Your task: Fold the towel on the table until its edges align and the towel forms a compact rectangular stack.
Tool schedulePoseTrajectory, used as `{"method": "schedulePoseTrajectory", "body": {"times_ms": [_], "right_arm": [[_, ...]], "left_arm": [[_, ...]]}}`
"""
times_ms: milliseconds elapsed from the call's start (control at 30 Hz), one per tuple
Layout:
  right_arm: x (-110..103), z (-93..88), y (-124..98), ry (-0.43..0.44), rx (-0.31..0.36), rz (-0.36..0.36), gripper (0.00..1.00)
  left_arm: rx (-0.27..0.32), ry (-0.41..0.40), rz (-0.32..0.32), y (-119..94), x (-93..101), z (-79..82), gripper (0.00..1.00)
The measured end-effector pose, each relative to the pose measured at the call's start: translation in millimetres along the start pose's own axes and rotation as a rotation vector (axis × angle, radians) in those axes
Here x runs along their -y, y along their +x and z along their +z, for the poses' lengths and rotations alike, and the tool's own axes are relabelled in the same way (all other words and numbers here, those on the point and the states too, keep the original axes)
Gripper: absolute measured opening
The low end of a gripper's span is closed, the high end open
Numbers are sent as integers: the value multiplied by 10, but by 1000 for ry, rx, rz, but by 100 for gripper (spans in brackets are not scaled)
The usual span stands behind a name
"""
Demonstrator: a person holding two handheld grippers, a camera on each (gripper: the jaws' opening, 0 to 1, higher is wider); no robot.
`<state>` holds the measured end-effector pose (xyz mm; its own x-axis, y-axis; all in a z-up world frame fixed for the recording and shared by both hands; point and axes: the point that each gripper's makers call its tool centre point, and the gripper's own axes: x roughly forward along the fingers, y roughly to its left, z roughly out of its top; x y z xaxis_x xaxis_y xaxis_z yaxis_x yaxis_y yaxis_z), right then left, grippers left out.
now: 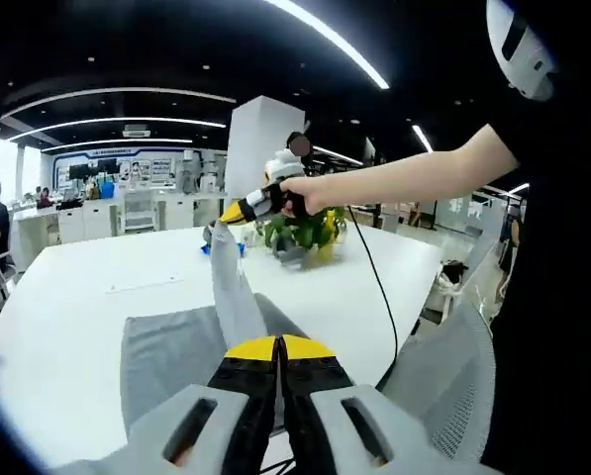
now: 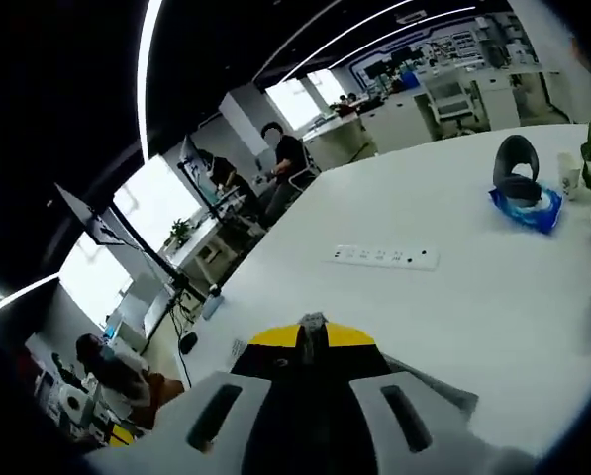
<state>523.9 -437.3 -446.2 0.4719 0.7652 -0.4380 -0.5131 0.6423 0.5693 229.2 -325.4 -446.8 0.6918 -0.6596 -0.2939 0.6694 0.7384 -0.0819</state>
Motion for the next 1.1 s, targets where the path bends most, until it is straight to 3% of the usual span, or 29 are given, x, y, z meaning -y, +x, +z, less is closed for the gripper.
{"method": "schedulePoseTrajectory", "body": {"times_ms": [233, 400, 500, 533, 567, 667, 767, 833, 900, 967, 1033, 1100], "right_arm": [[-96, -68, 156, -5, -30, 28, 4], [-146, -102, 163, 12, -32, 52, 4], [-160, -152, 171, 3, -48, 53, 4], [-155, -167, 177, 2, -53, 53, 4], [-153, -176, 182, 4, -56, 53, 4], [-164, -196, 186, 10, -57, 57, 4], [-182, -218, 184, 11, -60, 62, 4], [-185, -244, 180, 11, -66, 64, 4], [-185, -283, 180, 10, -77, 67, 4], [-167, -326, 186, 10, -87, 67, 4], [-144, -368, 184, 12, -97, 62, 4], [-119, -388, 172, 26, -95, 62, 4]], "left_arm": [[-39, -58, 19, 8, -97, -208, 0], [-105, 30, 23, 111, -124, -316, 0], [-200, 119, -30, 246, -98, -455, 1], [-210, 227, -40, 334, -126, -446, 1], [-222, 267, -61, 388, -112, -453, 1], [-290, 339, -162, 584, -21, -522, 3], [-297, 367, -221, 828, 22, -571, 18], [-380, 383, -257, 969, 34, -731, 22], [-435, 531, -260, 1129, 16, -816, 18], [-438, 615, -289, 1306, 121, -856, 17], [-436, 593, -349, 1458, 271, -968, 13], [-514, 534, -371, 1556, 286, -1219, 13]]}}
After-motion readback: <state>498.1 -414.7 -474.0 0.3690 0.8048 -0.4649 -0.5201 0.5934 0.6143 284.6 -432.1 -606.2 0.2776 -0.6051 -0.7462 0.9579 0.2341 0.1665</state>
